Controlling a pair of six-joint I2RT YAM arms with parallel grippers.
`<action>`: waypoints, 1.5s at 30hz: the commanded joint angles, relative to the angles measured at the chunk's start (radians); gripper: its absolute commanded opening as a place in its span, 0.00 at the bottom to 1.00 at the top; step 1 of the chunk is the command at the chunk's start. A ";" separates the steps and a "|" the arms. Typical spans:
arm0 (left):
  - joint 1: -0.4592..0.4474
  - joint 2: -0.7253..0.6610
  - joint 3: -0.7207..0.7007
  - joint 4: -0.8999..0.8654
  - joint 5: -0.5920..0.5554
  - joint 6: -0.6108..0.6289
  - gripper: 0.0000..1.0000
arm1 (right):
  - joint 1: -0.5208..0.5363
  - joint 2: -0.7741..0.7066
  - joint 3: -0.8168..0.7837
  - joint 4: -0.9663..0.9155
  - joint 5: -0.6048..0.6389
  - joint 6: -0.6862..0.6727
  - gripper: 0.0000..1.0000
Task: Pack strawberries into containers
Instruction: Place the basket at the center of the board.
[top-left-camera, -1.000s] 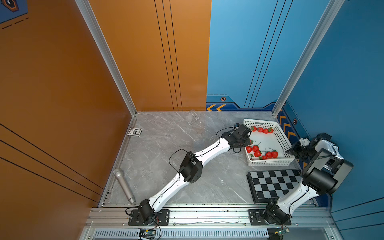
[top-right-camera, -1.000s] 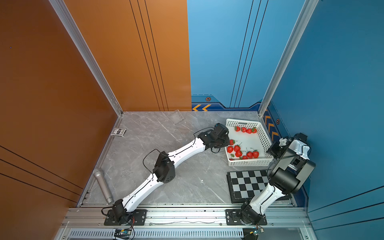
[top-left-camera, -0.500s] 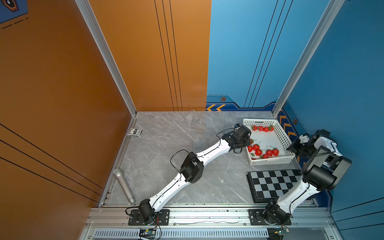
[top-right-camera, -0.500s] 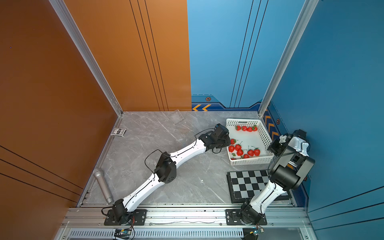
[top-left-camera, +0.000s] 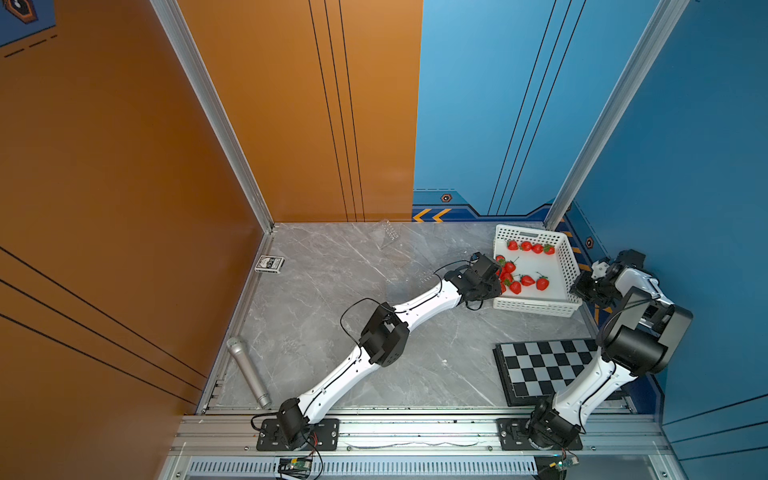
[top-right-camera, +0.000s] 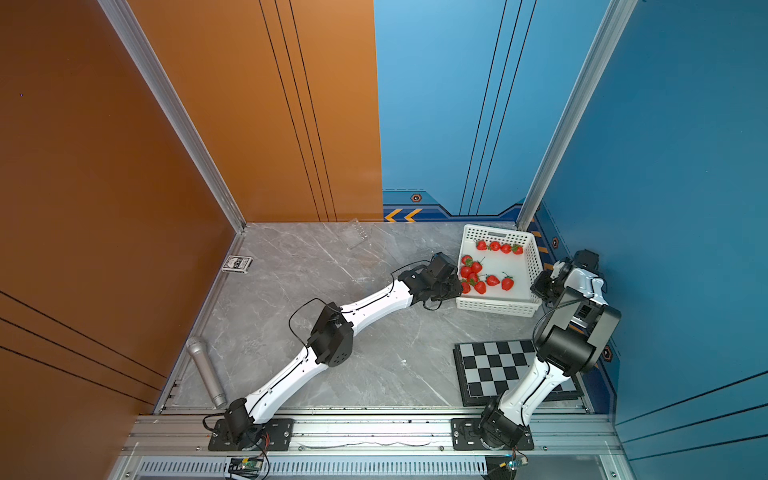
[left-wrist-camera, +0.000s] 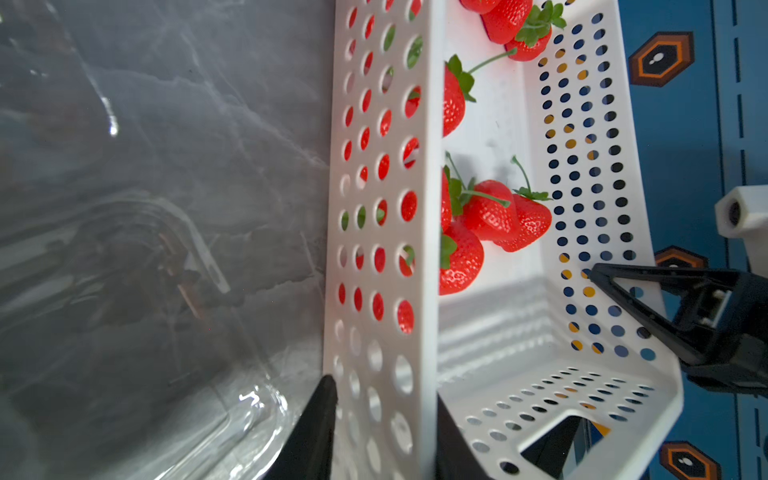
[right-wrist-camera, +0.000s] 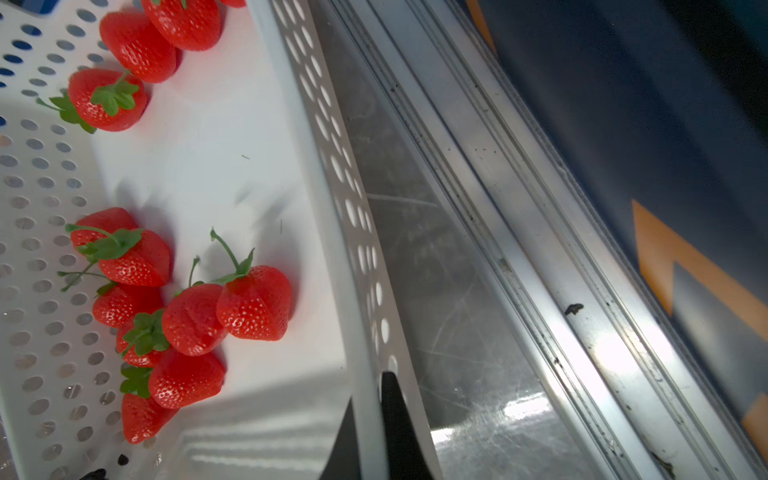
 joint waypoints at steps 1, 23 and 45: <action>0.008 -0.023 -0.026 -0.092 0.034 0.014 0.31 | 0.028 0.034 0.022 -0.065 0.067 0.039 0.00; -0.046 -0.149 -0.216 -0.136 0.049 0.044 0.23 | 0.083 0.001 0.055 -0.236 0.258 0.009 0.25; -0.047 -0.354 -0.426 -0.135 -0.123 0.111 0.65 | 0.195 -0.076 0.111 -0.165 0.351 0.047 0.65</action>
